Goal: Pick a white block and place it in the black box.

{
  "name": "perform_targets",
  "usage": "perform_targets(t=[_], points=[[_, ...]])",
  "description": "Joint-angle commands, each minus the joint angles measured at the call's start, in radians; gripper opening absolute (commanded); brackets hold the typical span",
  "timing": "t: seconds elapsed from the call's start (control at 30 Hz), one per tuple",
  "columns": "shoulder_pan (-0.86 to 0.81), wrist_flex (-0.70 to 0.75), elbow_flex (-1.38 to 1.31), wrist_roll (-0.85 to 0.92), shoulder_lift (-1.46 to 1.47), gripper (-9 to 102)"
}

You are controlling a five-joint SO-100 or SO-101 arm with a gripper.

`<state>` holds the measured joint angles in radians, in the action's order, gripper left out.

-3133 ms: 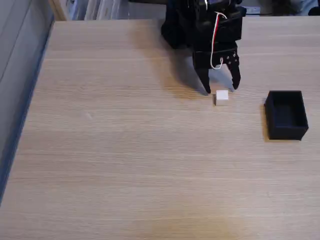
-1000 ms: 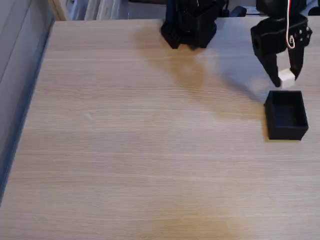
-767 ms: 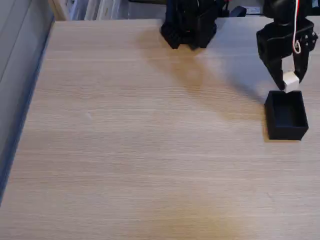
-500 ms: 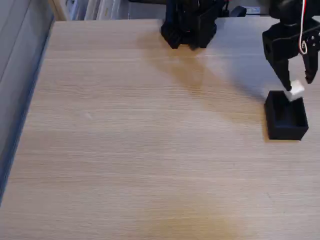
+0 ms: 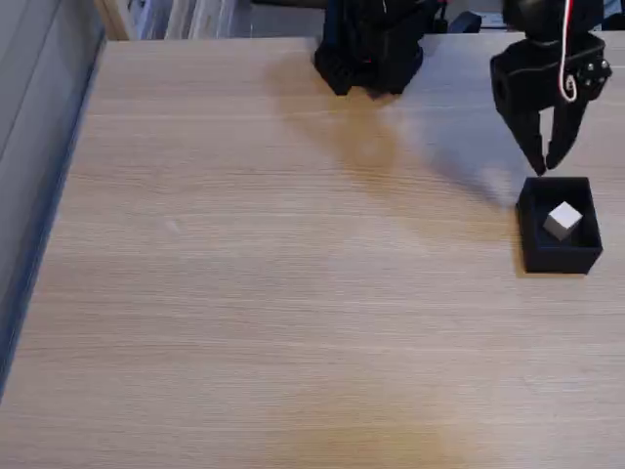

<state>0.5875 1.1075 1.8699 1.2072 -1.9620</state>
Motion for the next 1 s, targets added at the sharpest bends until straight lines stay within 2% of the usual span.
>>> perform_targets(t=[0.0, 0.23, 0.37, 0.63, 0.8, 0.97], points=[[-0.063, -0.035, 0.109, 0.043, -0.132, 0], [-0.23, -0.13, 0.488, 0.155, -0.453, 0], [-0.327, -0.133, 0.747, 0.287, -0.664, 0], [-0.459, -0.117, 1.135, 0.374, -1.042, 0], [-0.532, 0.011, 1.235, 0.469, -1.187, 0], [-0.535, 0.193, 1.235, 0.413, -1.276, 0]])
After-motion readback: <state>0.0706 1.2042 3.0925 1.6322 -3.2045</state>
